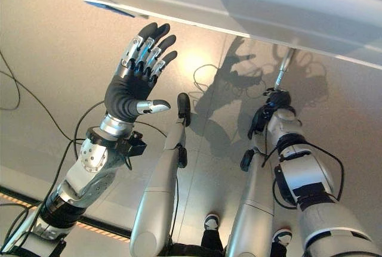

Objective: Raise the hospital bed

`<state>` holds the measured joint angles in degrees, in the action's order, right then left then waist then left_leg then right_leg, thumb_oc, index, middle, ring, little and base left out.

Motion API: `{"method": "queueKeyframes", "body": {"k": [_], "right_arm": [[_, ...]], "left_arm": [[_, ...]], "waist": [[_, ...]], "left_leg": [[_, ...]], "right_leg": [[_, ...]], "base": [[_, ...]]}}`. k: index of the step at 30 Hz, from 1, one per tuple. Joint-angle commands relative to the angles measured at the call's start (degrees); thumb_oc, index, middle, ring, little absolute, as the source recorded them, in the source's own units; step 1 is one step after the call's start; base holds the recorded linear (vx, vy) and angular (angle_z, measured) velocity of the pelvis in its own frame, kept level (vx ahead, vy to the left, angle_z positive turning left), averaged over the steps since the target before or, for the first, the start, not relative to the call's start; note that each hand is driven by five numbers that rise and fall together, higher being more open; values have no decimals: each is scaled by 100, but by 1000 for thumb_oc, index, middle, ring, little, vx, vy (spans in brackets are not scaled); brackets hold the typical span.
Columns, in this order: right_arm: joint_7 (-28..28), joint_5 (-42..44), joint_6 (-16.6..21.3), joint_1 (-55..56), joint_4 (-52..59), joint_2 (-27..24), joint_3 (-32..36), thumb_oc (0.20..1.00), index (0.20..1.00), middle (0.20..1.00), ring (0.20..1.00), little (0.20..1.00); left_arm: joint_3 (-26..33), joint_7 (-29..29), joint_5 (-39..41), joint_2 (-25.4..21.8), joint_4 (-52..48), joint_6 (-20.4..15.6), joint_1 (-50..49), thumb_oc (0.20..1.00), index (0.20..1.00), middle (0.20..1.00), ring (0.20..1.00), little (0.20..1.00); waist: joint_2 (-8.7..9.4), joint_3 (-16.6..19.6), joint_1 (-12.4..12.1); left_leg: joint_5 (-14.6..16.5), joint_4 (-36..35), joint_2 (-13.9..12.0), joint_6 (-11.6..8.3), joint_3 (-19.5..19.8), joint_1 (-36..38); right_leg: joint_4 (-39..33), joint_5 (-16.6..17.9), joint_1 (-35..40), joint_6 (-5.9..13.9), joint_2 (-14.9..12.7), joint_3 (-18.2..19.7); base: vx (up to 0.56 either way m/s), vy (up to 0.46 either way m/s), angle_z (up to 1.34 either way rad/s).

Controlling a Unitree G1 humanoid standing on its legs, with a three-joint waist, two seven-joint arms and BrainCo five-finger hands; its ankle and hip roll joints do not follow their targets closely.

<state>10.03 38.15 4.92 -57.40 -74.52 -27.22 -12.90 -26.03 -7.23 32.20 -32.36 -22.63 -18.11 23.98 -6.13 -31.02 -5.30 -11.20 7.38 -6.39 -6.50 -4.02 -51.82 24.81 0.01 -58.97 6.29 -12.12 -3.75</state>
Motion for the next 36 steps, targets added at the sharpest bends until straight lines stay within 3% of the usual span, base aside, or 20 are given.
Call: {"method": "queueKeyframes", "body": {"k": [1,5,13,16,20,25,28,32,36], "right_arm": [[410,368,41,525,-427,-755,365,200,200,200,200,200],[441,545,109,914,-511,-1023,634,200,200,200,200,200],[407,779,624,2125,461,-1332,969,200,200,200,200,200],[397,1014,1009,2750,1722,-1169,1092,200,200,200,200,200],[479,858,1505,4095,4378,-810,1498,200,200,200,200,200],[569,450,1715,4780,6106,-663,1832,200,200,200,200,200],[378,453,1818,5079,7187,-688,1894,200,200,200,200,200],[-513,1202,1908,5382,8550,-949,1665,200,200,200,200,200],[-1364,2151,1674,5288,9241,-1155,895,200,200,200,200,200]], "left_arm": [[157,83,-206,77,-547,-272,-48,1000,1000,1000,1000,1000],[185,128,-232,47,-548,-295,-60,1000,1000,1000,1000,1000],[571,148,-301,-136,-676,-368,-295,1000,1000,1000,1000,1000],[746,122,-354,-147,-756,-365,-472,1000,1000,1000,1000,1000],[1190,73,-491,-274,-917,-330,-846,1000,1000,1000,1000,1000],[1569,110,-441,-457,-1089,-322,-1125,1000,1000,1000,1000,1000],[1732,114,-436,-514,-1187,-292,-1257,1000,1000,1000,1000,1000],[1843,196,-436,-705,-1388,-263,-1446,1000,1000,1000,1000,1000],[1809,284,-378,-895,-1487,-266,-1550,1000,1000,1000,1000,1000]], "waist": [[-209,123,127],[-137,123,244],[227,123,650],[406,123,791],[647,123,971],[818,123,1051],[920,123,1079],[995,123,1066],[1014,123,1000]], "left_leg": [[831,783,-149,-44,-38,17],[825,724,-225,-74,-103,139],[790,578,-330,-182,-232,418],[778,532,-338,-199,-238,473],[758,454,-320,-199,-218,553],[770,456,-313,-199,-178,608],[781,478,-309,-194,-149,622],[794,529,-292,-174,-85,602],[781,535,-268,-163,-57,602]], "right_leg": [[-452,202,137,370,147,-11],[-437,196,114,375,230,46],[-565,255,276,378,330,74],[-610,280,350,381,343,54],[-669,303,470,395,327,16],[-749,339,642,415,284,-45],[-768,346,720,414,277,-79],[-770,339,802,422,240,-132],[-836,377,913,431,200,-201]], "base": [[9,-74,-12],[7,-80,-5],[0,-20,0],[-5,-18,-4],[-5,-26,-4],[0,-7,0],[0,0,0],[0,13,3],[-1,4,1]]}}
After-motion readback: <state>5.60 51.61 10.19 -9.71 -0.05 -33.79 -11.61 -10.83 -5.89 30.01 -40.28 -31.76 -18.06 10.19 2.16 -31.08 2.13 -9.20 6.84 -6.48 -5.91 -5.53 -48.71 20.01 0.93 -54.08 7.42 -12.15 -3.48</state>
